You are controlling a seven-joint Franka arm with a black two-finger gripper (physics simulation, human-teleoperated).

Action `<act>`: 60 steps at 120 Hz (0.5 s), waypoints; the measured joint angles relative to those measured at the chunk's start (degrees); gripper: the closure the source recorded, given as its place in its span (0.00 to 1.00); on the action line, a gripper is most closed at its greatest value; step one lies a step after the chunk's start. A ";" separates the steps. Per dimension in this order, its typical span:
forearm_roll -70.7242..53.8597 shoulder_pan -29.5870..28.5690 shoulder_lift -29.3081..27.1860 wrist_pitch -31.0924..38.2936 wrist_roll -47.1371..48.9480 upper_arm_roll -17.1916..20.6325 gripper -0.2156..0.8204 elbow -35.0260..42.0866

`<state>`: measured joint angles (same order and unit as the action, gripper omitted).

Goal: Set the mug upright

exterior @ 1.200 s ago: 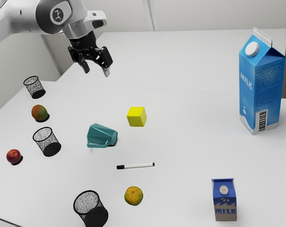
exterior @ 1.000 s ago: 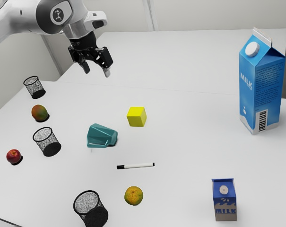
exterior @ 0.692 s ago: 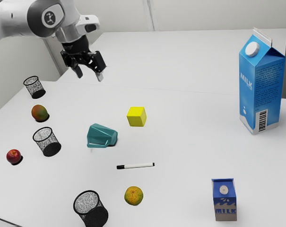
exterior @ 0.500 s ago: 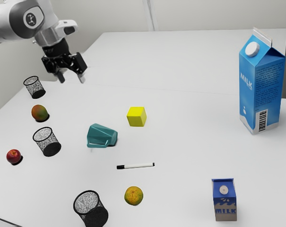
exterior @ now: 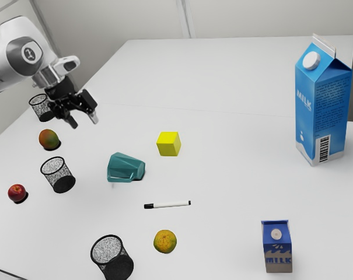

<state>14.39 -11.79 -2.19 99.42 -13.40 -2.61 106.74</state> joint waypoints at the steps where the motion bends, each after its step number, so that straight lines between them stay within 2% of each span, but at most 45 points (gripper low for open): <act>1: 0.13 -0.06 0.04 0.22 -0.20 -0.02 0.24 0.20; 36: 6.43 -0.32 2.54 8.47 -7.68 -1.02 0.24 7.57; 60: 11.06 -0.74 4.70 12.73 -12.74 -1.16 0.24 9.94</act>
<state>25.45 -12.53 2.51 112.15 -26.14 -3.78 116.68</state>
